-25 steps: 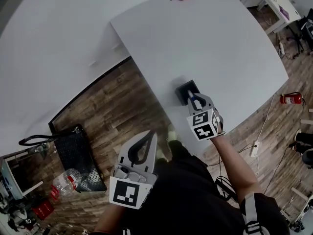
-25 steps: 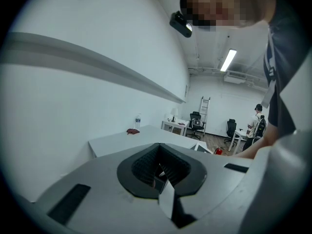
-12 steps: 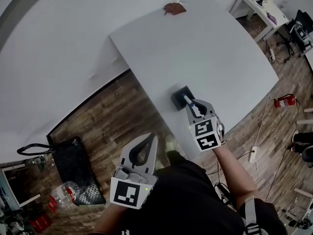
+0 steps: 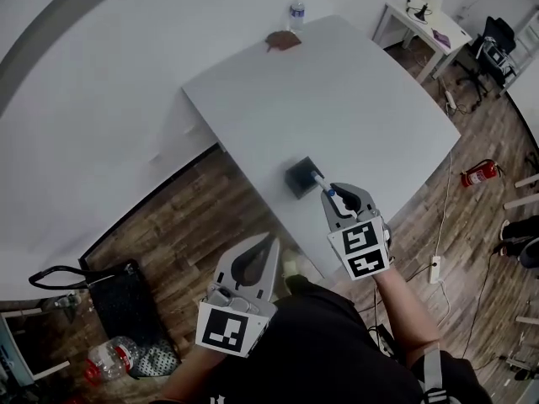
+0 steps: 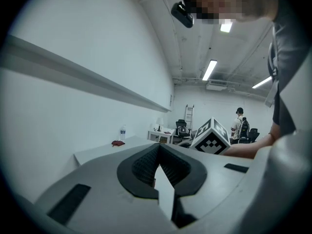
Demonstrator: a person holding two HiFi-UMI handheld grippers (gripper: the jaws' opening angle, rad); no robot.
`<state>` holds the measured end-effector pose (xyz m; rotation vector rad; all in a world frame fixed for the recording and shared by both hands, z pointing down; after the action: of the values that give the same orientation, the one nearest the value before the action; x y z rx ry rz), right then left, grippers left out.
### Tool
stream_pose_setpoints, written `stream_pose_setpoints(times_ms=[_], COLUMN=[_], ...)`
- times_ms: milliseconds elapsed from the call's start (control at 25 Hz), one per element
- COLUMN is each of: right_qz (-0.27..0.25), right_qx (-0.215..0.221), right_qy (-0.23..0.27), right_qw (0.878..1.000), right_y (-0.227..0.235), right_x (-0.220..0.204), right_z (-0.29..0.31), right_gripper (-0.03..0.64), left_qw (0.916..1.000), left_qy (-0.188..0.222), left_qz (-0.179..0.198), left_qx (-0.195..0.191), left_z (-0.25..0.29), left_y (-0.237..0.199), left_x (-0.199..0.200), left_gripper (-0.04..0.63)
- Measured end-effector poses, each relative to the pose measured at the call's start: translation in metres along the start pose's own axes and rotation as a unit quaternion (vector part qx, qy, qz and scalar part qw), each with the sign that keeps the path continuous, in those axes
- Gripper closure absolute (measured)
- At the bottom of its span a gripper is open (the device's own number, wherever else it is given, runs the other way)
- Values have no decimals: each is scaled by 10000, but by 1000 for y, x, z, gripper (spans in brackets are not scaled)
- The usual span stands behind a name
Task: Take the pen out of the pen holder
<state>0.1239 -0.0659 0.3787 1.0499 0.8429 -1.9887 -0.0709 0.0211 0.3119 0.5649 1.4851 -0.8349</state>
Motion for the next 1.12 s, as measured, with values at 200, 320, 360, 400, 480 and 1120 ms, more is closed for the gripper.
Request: stream_pose_setpoints(times_ms=[200,320,360,400,480,1120], right_qz=[-18,39,55,60,50,24], right_qx=[-83,-23,0,14,22,-13], right_qy=[339,591,659,713,774,932], right_qw=[9994,9982,9978,9974,9970,9956], right_y=[-10,-18,-21,-25,-30,-34], right_x=[20,31,34,36,38,44], right_z=[-34,-53,-58,-62,-68,-89], right_gripper=[546,546,546,546,546,546], left_qw=[9996,9992,9990,9989,9986,9975], left_qy=[111,132,140,146,162,286], left_qz=[13,1,-1,-5,-13,83], left_qx=[-271,-382,-416,-449,-507,-637], left_z=[-3,-7,-9,-11,-13,-16], left_y=[14,22,24,26,28,43], left_x=[1,1,1,1,0,2], left_gripper=[589,589,589,589,589,589])
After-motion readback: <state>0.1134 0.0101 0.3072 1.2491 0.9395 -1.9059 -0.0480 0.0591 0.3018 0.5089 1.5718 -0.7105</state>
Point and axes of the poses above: the fingertips, and each gripper's own axes: z forward along the fingers, y to its right, x out of its top, the point moved 8 cm from there along -z, backward along the fingers, and after that the axes turned 8 degrees about y, right-handed, at the moved point
